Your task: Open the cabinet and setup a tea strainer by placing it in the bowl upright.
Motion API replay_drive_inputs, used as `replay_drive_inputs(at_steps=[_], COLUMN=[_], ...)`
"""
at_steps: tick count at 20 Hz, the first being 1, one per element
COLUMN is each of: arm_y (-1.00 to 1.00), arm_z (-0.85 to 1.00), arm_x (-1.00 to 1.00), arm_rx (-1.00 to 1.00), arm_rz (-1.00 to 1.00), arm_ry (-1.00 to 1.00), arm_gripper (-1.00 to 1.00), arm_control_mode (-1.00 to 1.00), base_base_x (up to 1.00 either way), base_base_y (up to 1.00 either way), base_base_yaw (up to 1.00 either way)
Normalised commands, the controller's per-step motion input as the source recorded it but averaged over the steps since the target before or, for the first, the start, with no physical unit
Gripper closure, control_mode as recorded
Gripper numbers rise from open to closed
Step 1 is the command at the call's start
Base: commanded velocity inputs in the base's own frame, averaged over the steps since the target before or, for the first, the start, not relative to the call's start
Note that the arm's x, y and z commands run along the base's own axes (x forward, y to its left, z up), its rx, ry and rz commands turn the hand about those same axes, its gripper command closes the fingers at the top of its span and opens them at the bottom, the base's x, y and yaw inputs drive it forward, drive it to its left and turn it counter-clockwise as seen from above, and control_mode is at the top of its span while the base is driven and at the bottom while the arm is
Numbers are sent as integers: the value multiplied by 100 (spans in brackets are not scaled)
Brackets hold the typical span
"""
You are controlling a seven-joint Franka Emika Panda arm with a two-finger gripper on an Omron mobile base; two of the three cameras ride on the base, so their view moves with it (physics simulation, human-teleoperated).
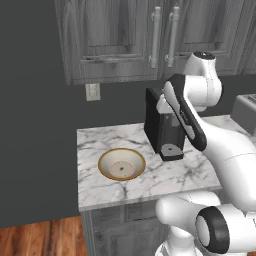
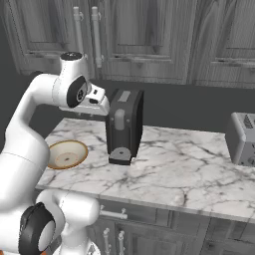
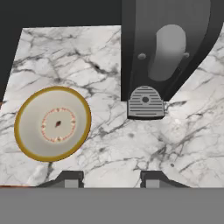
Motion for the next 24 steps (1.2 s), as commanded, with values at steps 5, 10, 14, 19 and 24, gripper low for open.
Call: replay_drive_inputs(at_steps=[5,10,14,19,24], arm_y=[9,23,6,-27,-57], arm_z=[0,33,64,98,98], arm_x=[0,-2,-6,0,0], arm_rx=[0,-10,-12,0,14], arm_rz=[0,0,-2,-11,-14], arm_ry=[-8,-31,-46,-41,-17], arm_gripper=[-100,-100,-100,-100,-100], arm_control_mode=[-100,-100,-100,-100,-100], base_base_x=[0,0,0,0,0], base_base_y=[0,0,0,0,0], base_base_yaw=[0,0,0,0,0])
